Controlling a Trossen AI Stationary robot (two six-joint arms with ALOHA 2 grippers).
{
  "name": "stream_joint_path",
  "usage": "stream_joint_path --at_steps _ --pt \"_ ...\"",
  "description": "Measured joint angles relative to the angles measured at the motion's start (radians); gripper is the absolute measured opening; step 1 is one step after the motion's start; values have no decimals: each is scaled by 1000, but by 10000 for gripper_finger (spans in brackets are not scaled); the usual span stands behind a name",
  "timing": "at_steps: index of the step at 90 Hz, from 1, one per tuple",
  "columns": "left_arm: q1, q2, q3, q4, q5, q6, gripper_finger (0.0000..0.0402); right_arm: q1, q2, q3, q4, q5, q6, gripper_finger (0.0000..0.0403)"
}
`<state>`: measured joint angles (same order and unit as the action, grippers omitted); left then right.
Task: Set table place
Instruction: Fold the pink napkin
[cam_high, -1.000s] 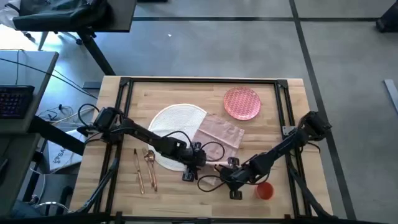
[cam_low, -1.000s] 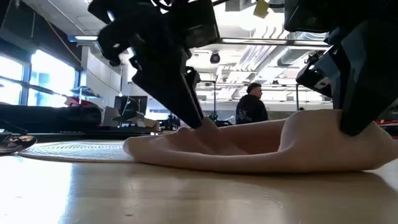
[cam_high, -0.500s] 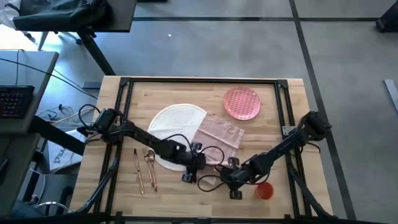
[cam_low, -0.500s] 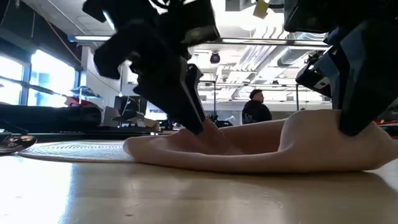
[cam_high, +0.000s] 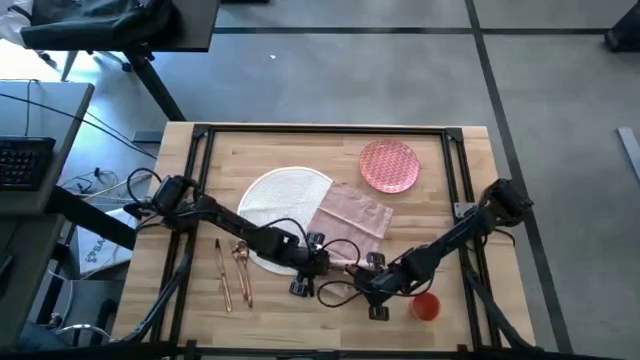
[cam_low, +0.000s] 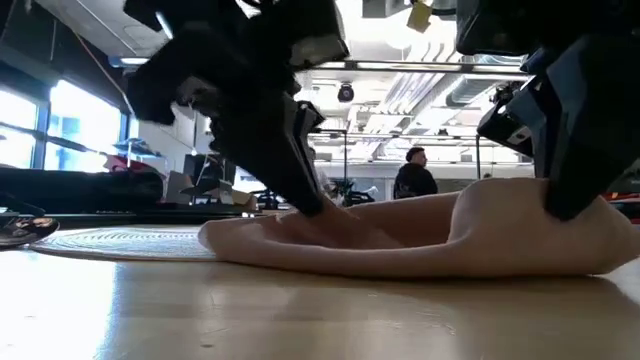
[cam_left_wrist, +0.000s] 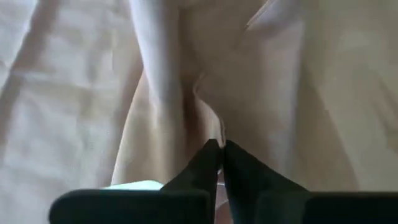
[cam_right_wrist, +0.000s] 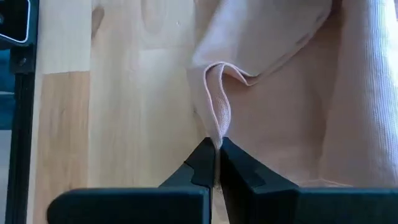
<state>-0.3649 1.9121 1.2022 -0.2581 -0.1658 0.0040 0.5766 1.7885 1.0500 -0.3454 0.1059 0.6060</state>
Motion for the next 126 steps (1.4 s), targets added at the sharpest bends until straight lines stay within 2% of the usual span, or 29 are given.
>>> stream_joint_path --at_steps 15,26,45,55,67,79,94,112,119,126 --pt "-22 -45 0 -63 -46 -30 1 0 0 0 -1 -1 42 0" --pt "-42 -120 0 -135 -40 -69 0 18 0 27 -13 -12 107 0" --pt "-115 -236 0 -167 163 -195 0 92 -2 110 17 -53 145 0" --pt "-170 -257 0 -156 209 -310 0 121 -2 142 13 -58 182 0" --pt "-219 -300 0 -147 177 -469 0 132 -2 190 6 -58 226 0" --pt "-229 -368 0 -149 56 -582 0 113 -7 262 -86 -51 232 0" --pt "-156 -421 0 -167 -51 -586 0 50 -44 316 -325 -25 235 0" --pt "23 -405 0 -233 -64 -447 0 -63 -123 280 -609 78 293 0" --pt "98 -381 0 -240 -57 -380 0 -124 -137 249 -654 103 286 0" --pt "166 -350 0 -245 -49 -304 0 -187 -143 212 -631 85 249 0"
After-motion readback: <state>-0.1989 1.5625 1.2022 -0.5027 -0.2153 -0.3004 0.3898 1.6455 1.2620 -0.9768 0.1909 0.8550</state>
